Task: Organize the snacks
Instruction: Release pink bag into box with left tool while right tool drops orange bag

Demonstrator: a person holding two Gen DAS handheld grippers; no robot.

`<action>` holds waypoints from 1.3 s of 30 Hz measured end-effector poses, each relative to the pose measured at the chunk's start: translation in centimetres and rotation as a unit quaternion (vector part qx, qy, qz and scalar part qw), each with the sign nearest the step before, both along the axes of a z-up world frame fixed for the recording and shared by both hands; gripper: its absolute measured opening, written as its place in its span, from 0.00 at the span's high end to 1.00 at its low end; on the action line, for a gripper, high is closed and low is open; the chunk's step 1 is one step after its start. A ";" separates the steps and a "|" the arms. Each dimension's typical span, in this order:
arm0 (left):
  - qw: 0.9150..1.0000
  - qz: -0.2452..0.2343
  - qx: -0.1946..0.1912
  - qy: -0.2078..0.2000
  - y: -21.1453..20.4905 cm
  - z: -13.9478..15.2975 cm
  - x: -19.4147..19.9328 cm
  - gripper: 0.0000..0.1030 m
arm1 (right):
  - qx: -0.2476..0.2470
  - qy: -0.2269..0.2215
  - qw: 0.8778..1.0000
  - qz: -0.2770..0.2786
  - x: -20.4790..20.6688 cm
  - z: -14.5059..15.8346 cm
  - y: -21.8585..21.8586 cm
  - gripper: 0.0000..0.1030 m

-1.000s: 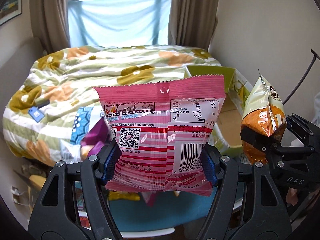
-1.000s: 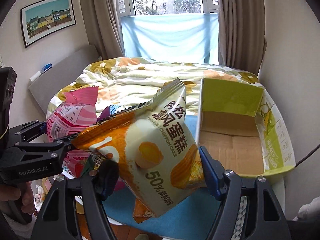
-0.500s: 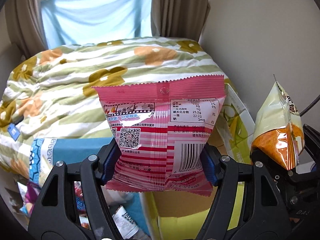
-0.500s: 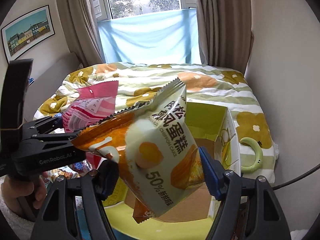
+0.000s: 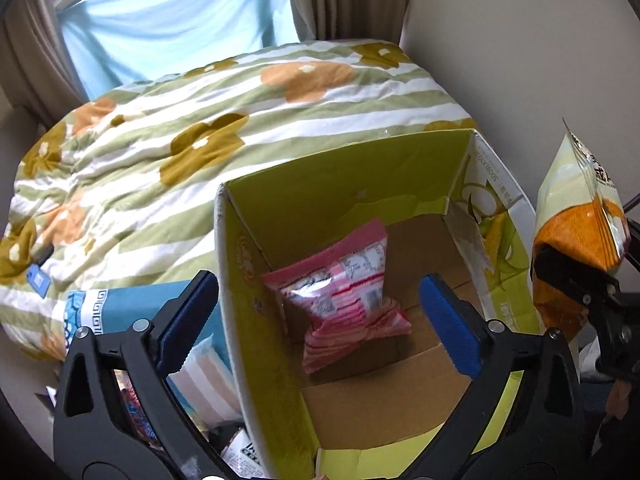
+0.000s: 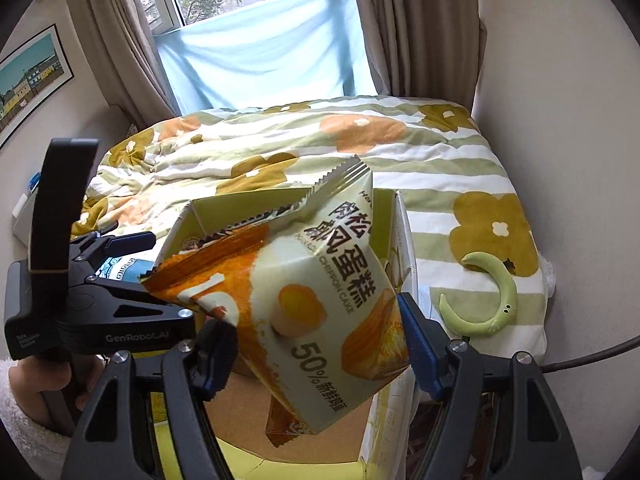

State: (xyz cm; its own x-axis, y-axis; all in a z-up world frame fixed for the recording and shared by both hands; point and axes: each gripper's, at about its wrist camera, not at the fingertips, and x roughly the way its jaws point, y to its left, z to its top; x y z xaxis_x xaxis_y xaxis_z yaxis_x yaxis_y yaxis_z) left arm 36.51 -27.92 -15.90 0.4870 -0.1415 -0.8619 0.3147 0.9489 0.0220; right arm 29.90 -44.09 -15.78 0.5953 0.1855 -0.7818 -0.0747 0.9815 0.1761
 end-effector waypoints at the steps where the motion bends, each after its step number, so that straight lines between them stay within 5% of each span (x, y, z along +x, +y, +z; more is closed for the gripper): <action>1: 1.000 0.005 0.000 -0.002 0.6 0.3 -0.6 0.03 | 0.003 0.002 1.000 -0.003 0.1 0.0 -0.1 0.33; 12: 0.997 0.056 -0.045 -0.006 7.1 1.9 -5.2 0.03 | -0.031 0.002 0.999 0.009 3.3 0.7 2.0 0.32; 20: 0.996 0.084 -0.035 -0.012 9.2 2.4 -6.2 0.03 | -0.049 0.074 0.996 0.015 6.8 -3.2 3.2 0.30; 24: 0.995 0.088 -0.032 -0.012 9.5 2.5 -6.9 0.03 | -0.067 0.042 0.997 0.020 6.4 -3.3 3.5 0.03; 39: 0.991 0.111 -0.034 -0.060 9.3 6.0 -11.9 0.03 | -0.050 -0.010 0.998 0.031 1.6 1.0 2.1 0.03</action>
State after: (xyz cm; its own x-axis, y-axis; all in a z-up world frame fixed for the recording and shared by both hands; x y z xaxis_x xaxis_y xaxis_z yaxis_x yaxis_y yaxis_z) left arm 24.62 -18.61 -9.94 0.6113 -0.0745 -0.7879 0.0972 0.9951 -0.0187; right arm 31.48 -42.01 -14.74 0.6004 0.1447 -0.7865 -0.1387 0.9874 0.0758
